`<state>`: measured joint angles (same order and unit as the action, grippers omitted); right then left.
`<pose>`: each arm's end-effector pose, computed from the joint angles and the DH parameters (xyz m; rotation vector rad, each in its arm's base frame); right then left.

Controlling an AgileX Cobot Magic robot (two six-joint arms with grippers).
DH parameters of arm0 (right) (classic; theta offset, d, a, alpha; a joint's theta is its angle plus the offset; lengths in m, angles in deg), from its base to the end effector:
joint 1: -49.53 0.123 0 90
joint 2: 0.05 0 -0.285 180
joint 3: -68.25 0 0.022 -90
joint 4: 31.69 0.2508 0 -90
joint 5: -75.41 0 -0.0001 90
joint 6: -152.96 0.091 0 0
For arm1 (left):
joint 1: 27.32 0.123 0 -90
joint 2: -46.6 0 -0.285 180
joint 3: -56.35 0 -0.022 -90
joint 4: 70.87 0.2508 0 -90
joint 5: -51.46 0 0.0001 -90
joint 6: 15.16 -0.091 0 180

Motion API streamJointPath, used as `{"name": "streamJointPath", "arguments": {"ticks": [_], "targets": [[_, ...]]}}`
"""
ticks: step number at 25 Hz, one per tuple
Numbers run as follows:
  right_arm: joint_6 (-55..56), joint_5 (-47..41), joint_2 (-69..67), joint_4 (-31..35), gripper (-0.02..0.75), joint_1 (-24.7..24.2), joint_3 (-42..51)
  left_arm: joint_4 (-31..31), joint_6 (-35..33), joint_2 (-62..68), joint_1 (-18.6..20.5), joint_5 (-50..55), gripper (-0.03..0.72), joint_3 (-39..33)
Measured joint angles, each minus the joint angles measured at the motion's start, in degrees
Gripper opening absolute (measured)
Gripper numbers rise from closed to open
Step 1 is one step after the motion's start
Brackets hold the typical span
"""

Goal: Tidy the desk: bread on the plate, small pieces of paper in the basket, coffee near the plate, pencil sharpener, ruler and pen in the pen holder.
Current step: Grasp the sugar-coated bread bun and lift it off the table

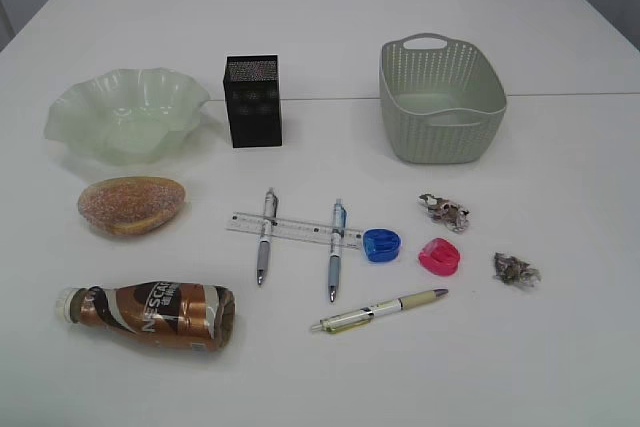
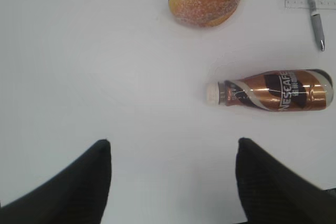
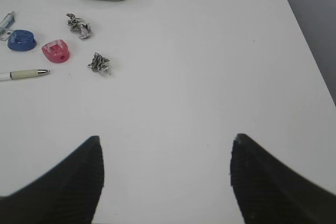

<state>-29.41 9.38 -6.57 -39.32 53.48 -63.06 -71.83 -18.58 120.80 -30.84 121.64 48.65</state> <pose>-0.0116 -0.0119 0.2699 -0.1012 2.1092 -0.1445 0.2096 -0.0143 0.3739 0.1583 2.6495 -0.0234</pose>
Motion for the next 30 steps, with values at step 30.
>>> {"name": "streamJointPath", "arguments": {"ticks": [30], "targets": [[16.45, -5.30, -62.90, 1.71, 0.552, 0.00, -30.58, -3.91, -0.57, 18.97, -0.34, 0.37, 0.542, 9.11]]}}
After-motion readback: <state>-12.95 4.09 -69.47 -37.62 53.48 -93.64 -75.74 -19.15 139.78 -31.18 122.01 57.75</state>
